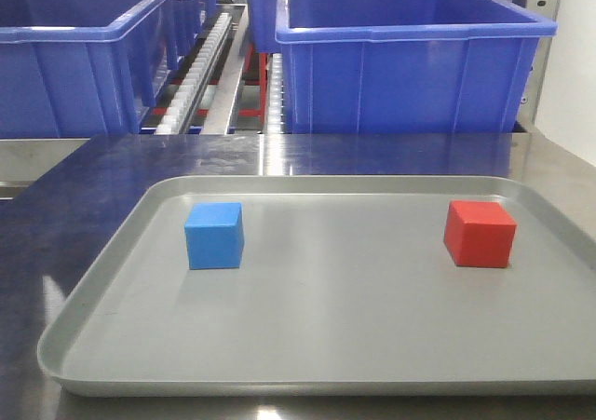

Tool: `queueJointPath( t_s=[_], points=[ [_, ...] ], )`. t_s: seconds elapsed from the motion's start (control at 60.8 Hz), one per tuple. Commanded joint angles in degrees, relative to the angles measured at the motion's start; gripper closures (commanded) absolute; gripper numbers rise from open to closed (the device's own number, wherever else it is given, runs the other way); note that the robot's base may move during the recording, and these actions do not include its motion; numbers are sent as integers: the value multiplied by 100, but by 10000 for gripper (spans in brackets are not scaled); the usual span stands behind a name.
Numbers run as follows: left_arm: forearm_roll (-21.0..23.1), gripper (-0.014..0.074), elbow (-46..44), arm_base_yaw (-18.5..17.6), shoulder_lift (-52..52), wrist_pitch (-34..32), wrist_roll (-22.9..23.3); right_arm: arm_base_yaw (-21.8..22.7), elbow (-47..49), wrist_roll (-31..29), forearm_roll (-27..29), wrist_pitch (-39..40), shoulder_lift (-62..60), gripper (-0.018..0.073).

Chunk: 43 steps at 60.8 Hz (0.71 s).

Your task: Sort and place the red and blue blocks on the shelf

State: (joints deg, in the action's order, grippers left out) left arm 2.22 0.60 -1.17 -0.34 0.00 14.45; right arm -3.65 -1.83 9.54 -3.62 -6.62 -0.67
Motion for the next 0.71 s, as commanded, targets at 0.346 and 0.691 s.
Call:
queueJointPath(
  t_s=[0.346,0.691],
  points=[
    [6,448,127,-22,-79,-469,-11,9,140,-6,-40,466,-108,501],
    [6,448,127,-22,-79,-469,-11,9,140,-6,-40,466,-108,501]
  ],
)
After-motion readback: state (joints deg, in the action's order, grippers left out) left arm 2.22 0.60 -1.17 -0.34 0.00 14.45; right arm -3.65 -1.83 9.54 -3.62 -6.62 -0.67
